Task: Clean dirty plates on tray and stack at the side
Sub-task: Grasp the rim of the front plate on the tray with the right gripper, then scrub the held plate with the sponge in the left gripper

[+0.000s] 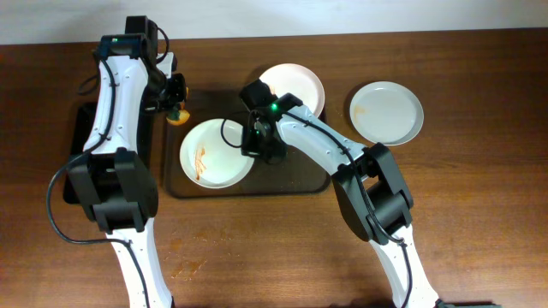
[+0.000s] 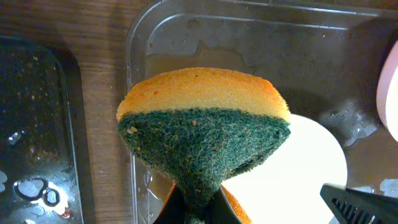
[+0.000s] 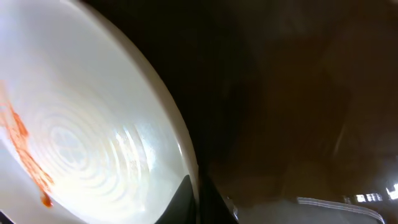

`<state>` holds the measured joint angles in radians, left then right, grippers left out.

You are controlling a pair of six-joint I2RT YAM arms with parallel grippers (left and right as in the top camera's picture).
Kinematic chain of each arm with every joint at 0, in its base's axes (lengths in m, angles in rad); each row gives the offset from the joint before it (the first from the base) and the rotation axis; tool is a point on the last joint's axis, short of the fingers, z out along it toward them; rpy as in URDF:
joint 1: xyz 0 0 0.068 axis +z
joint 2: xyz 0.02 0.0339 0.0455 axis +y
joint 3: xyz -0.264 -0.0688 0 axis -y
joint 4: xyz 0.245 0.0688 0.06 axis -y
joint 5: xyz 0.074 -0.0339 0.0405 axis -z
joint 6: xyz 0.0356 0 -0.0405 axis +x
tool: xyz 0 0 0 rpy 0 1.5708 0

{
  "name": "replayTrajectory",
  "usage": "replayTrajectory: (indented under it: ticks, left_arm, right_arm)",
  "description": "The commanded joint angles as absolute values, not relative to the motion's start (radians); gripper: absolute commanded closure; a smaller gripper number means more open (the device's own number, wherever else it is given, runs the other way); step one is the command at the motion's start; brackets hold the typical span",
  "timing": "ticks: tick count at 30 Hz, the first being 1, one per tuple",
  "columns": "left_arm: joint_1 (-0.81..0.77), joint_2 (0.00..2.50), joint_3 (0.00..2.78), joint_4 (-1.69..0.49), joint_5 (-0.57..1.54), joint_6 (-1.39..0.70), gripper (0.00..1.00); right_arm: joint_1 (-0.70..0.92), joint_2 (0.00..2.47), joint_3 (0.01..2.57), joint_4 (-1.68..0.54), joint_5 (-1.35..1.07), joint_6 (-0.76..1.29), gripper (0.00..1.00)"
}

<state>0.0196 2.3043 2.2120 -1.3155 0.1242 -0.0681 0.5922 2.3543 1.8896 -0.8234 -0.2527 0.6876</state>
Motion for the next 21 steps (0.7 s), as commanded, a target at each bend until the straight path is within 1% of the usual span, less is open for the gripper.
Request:
replayTrajectory:
  ticks: [1,8,12,21]
  left_arm:
    - [0.019,2.312,2.208,-1.293,0.147,-0.025,0.99]
    - [-0.011,2.357,2.198,-1.331,0.154,0.017,1.0]
    - [-0.049,2.363,2.089,-1.269,0.153,0.101,0.99]
    - [-0.062,2.364,1.792,-1.123,0.105,0.091,1.0]
  right_arm:
    - [0.588,2.367,1.902,-0.746,-0.22,0.712,0.96]
    - [0.557,2.409,1.902,-0.696,-0.263,0.712,0.96]
    - [0.541,2.424,1.902,-0.678,-0.316,0.711,0.96]
    - [0.535,2.43,1.902,-0.668,-0.354,0.703,0.96]
